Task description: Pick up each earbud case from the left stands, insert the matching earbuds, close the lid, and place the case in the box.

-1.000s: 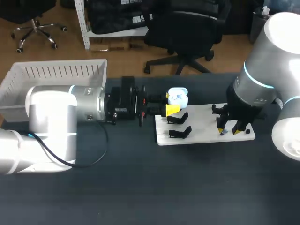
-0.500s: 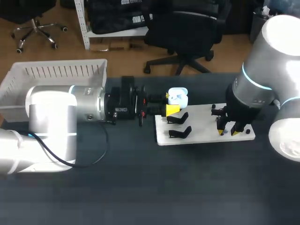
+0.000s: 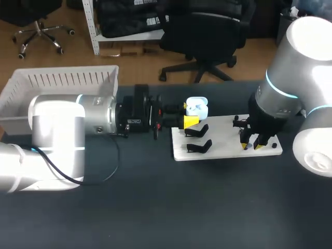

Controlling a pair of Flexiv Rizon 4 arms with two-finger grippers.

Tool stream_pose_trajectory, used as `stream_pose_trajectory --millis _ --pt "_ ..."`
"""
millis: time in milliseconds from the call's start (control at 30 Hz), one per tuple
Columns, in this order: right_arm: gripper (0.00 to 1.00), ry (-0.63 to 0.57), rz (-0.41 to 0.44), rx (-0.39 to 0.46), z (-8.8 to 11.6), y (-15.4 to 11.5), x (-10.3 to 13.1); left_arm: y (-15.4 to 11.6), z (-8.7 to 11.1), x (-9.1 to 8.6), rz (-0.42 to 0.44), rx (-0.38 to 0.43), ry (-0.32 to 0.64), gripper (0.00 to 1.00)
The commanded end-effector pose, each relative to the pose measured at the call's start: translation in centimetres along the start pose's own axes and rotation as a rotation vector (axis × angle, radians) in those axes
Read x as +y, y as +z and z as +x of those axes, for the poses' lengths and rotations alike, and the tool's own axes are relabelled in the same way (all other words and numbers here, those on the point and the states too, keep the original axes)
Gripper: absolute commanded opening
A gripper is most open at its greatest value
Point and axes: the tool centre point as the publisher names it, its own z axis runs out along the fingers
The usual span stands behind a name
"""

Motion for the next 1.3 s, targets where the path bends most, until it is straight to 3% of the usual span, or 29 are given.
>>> stream_pose_trajectory --millis 33,133,233,400,467,933,1200,1300 --pt "0.25 0.001 0.004 0.002 -0.2 0.0 0.1 0.0 0.1 -0.1 -0.006 -0.005 0.004 0.00" --pt "0.24 0.002 0.006 0.003 -0.2 0.1 0.0 0.0 0.1 -0.1 -0.006 -0.005 0.004 0.00" --pt "0.14 0.002 0.008 0.006 -0.1 0.2 0.0 0.0 0.1 -0.1 -0.006 -0.005 0.004 0.00" --pt "0.11 0.003 0.013 0.009 0.0 0.3 -0.1 0.0 0.1 -0.1 -0.006 -0.005 0.004 0.00" --pt "0.00 0.004 0.013 0.008 -0.1 0.3 -0.2 0.0 0.1 -0.1 -0.006 -0.005 0.004 0.00" --pt "0.00 0.014 0.029 -0.008 0.0 -2.2 -0.4 0.0 0.1 -0.1 -0.006 -0.005 0.004 0.00" --pt "0.00 0.063 0.012 -0.029 -0.3 -5.9 -0.5 0.0 0.1 -0.1 -0.006 -0.005 0.004 0.00" --pt "0.00 0.088 0.004 -0.056 -0.7 -8.5 -0.3 0.0 0.1 -0.1 -0.006 -0.005 0.004 0.00"
